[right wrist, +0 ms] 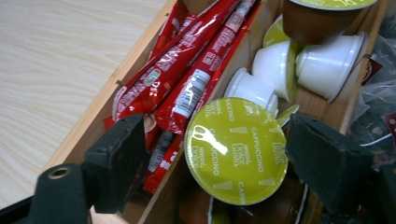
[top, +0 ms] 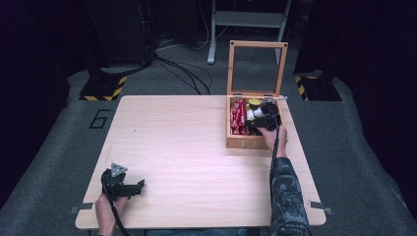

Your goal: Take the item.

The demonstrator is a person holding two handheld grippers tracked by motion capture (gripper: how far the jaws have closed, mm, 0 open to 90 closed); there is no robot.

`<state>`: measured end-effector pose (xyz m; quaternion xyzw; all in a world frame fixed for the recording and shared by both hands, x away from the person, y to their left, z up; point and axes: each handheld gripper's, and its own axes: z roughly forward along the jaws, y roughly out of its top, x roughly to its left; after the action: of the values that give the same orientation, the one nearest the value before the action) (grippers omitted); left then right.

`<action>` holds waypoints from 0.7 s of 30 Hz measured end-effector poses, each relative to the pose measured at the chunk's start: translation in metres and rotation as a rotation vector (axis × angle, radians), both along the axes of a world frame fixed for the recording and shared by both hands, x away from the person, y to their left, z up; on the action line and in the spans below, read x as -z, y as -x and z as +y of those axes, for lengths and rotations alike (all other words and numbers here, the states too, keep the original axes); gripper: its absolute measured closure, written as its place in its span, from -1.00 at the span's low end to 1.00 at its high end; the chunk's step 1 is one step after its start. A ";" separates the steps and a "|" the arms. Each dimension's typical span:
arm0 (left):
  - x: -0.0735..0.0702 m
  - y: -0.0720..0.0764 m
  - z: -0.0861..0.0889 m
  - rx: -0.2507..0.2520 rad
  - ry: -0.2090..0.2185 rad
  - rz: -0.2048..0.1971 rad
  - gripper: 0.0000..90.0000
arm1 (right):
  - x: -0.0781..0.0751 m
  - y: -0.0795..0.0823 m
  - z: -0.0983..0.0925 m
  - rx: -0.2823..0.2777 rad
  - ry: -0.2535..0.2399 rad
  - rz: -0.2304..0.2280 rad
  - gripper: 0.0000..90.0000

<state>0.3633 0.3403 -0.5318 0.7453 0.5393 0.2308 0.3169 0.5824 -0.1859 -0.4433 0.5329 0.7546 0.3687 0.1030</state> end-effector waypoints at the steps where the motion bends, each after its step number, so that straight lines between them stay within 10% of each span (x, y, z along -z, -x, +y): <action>1: 0.000 0.000 0.000 0.001 -0.001 0.001 -0.99 | 0.001 -0.001 -0.002 0.006 -0.008 0.001 -0.52; 21: 0.000 0.000 0.000 0.001 -0.003 0.002 -0.99 | 0.012 -0.003 -0.007 0.039 -0.012 0.011 -0.14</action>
<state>0.3630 0.3405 -0.5316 0.7462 0.5390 0.2306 0.3153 0.5856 -0.1929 -0.4549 0.5500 0.7424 0.3683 0.1030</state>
